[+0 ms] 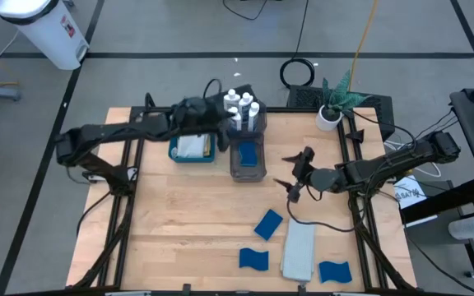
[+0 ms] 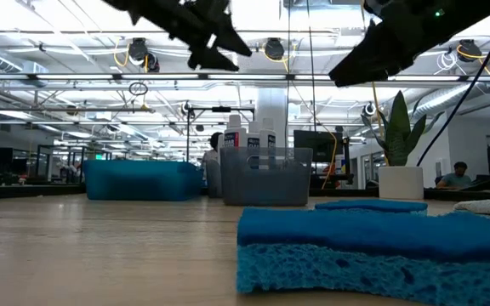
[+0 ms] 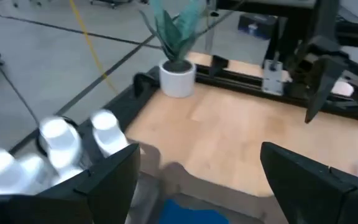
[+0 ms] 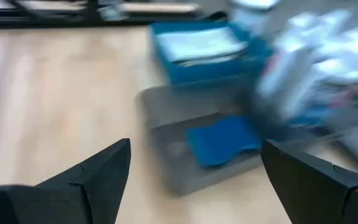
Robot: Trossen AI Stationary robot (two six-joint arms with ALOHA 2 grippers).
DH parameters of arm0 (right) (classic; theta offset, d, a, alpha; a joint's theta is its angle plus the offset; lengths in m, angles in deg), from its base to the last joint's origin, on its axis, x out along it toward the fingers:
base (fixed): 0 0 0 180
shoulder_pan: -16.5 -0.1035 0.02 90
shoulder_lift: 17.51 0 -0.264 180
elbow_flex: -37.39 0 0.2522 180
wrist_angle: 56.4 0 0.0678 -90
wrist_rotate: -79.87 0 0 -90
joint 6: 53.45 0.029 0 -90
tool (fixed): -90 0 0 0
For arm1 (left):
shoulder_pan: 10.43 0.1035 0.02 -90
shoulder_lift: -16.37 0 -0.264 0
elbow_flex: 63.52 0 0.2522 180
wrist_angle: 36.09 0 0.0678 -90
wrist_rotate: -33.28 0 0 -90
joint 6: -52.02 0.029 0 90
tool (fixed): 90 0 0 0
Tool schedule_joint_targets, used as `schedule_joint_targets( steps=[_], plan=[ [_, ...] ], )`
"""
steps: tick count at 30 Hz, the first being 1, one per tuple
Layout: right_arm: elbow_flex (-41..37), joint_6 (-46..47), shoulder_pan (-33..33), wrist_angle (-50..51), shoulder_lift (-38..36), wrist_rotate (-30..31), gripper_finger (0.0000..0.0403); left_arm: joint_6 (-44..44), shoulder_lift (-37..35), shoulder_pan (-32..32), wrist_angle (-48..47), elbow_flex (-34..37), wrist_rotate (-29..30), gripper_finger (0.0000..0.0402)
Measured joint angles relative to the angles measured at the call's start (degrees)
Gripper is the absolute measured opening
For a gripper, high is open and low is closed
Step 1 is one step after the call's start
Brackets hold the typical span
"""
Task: Pick & Place Kitchen Items
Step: Put the gray microfiber towel into the blue bin
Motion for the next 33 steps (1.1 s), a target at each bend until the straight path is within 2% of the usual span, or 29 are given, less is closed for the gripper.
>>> schedule_joint_targets(
  steps=[5, 9, 13, 16, 20, 24, 29, 33],
  plan=[
    [0.0, 10.2, 0.0, 6.1, 0.0, -20.6, 0.0331, -3.3, -4.0, -2.5, 6.3, 11.2, 0.4, 0.0337],
    [0.0, 19.5, -0.5, 14.2, 0.6, -33.6, 0.0331, -6.1, -4.1, -3.3, 7.1, 15.4, 0.6, 0.0339],
    [-0.5, 25.9, -1.9, 22.7, 2.3, -35.9, 0.0331, -7.7, -3.9, -3.5, 7.3, 16.9, 0.6, 0.034],
    [-3.2, 28.5, -2.3, 23.3, 3.1, -39.3, 0.0331, -7.8, -3.8, -3.7, 7.6, 17.1, 0.6, 0.034],
    [-9.1, 33.9, -2.3, 17.4, 3.1, -47.2, 0.0331, -7.9, -3.8, -4.0, 10.1, 17.0, 0.6, 0.034],
    [-16.0, 39.1, -2.3, 6.6, 2.9, -51.9, 0.0324, -7.9, -3.8, -4.3, 11.5, 17.0, 0.6, 0.034],
    [-22.5, 42.6, -4.1, -6.3, 2.9, -55.5, 0.0305, -7.9, -3.8, -4.3, 11.9, 17.0, 0.6, 0.034],
    [-23.6, 42.8, -6.4, -8.1, 3.0, -55.1, 0.0282, -8.0, -3.8, -4.3, 12.0, 17.0, 0.6, 0.034]
  ],
)
